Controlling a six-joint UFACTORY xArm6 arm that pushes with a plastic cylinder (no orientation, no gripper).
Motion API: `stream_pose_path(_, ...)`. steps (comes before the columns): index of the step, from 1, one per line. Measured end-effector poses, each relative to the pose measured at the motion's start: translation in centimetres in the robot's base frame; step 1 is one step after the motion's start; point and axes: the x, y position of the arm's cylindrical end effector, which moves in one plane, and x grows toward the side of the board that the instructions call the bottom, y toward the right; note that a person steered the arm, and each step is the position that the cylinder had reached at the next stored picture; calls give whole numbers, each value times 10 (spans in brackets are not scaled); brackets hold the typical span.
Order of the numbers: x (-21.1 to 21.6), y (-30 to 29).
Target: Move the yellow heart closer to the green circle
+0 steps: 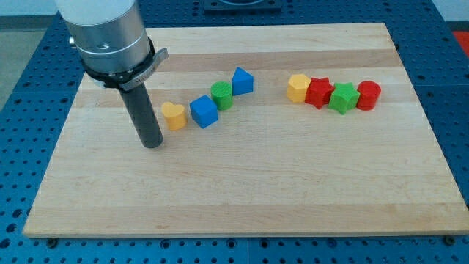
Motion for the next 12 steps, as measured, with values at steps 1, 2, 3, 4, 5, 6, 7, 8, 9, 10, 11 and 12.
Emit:
stream_pose_path(1,-18,4)
stream_pose_path(2,-26,8)
stream_pose_path(3,-8,11)
stream_pose_path(4,-9,14)
stream_pose_path(5,-23,16)
stream_pose_path(6,-38,16)
stream_pose_path(7,-46,16)
stream_pose_path(8,-53,16)
stream_pose_path(9,-60,16)
stream_pose_path(10,-67,16)
stream_pose_path(11,-79,16)
stream_pose_path(12,-87,16)
